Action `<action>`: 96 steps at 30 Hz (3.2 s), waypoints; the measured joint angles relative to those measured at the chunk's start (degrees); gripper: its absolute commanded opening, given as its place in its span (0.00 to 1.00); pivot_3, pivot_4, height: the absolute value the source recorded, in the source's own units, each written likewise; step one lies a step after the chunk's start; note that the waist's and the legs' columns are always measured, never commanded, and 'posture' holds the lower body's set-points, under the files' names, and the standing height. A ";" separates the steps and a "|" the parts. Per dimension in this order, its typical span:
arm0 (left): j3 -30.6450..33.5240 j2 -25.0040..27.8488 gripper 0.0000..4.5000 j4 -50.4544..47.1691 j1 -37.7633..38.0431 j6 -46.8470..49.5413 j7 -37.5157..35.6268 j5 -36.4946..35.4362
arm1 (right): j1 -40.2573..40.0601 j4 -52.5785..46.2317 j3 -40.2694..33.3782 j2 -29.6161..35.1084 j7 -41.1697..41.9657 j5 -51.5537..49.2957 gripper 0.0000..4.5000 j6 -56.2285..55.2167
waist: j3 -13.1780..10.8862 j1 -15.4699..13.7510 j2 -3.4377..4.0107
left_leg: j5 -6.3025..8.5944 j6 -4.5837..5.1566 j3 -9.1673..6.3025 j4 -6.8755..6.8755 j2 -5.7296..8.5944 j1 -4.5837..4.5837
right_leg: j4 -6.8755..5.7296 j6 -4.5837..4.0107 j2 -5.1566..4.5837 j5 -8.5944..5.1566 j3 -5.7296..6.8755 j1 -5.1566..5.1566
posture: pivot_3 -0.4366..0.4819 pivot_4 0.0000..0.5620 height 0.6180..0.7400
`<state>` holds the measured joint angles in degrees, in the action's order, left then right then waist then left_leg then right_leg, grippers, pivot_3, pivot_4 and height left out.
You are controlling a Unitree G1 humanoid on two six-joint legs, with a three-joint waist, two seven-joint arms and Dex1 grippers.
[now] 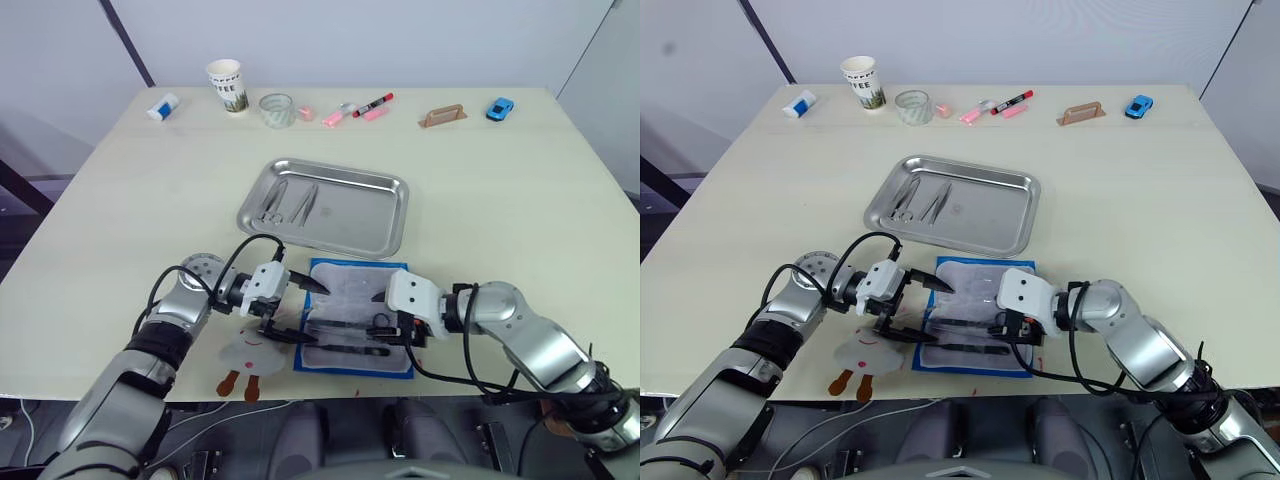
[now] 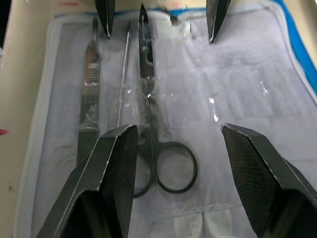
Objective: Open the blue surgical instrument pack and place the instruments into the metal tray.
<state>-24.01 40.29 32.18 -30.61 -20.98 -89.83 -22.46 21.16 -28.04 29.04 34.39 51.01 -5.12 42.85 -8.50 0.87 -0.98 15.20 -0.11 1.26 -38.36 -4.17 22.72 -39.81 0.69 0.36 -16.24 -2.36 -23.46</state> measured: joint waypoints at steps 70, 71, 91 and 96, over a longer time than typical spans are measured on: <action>1.01 -0.94 1.00 0.05 0.01 0.85 -0.03 0.55 | 12.76 -9.56 8.37 5.19 -1.51 -1.21 0.04 19.98 | 0.02 -0.10 0.01 | 0.00 0.00 -0.02 -0.01 0.01 0.04 | 0.00 0.00 -0.06 0.00 0.04 -0.01 | 0.48 0.27 0.90; 1.01 -0.95 1.00 0.05 0.01 0.85 -0.03 0.55 | 12.86 -9.59 8.37 5.19 -1.51 -1.32 0.04 20.24 | 0.02 -0.11 0.01 | 0.00 0.00 -0.02 -0.01 0.01 0.04 | 0.00 0.00 -0.05 0.00 0.04 -0.02 | 0.48 0.27 0.90; 2.60 -1.94 1.00 -1.20 1.50 1.68 -0.05 1.09 | 14.34 -10.83 8.38 5.45 -4.39 -5.16 0.04 26.93 | 0.02 -0.04 0.01 | 0.00 0.00 -0.01 0.00 0.01 0.05 | 0.02 0.00 -0.06 0.00 0.04 -0.03 | 0.48 0.27 0.90; 2.98 -2.33 1.00 -1.23 1.56 1.80 -0.11 1.46 | 15.85 -11.54 8.38 5.72 -4.48 -6.74 0.04 28.64 | 0.02 -0.10 0.01 | 0.00 0.01 -0.01 0.00 0.01 0.06 | 0.02 0.00 -0.08 0.00 0.04 -0.03 | 0.48 0.27 0.90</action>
<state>-21.03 37.96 30.95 -29.05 -19.18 -89.94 -21.00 37.01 -39.58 37.43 40.11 46.53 -11.86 71.48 -8.48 0.77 -0.97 15.20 -0.11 1.25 -38.37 -4.16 22.79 -39.79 0.70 0.28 -16.25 -2.31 -23.49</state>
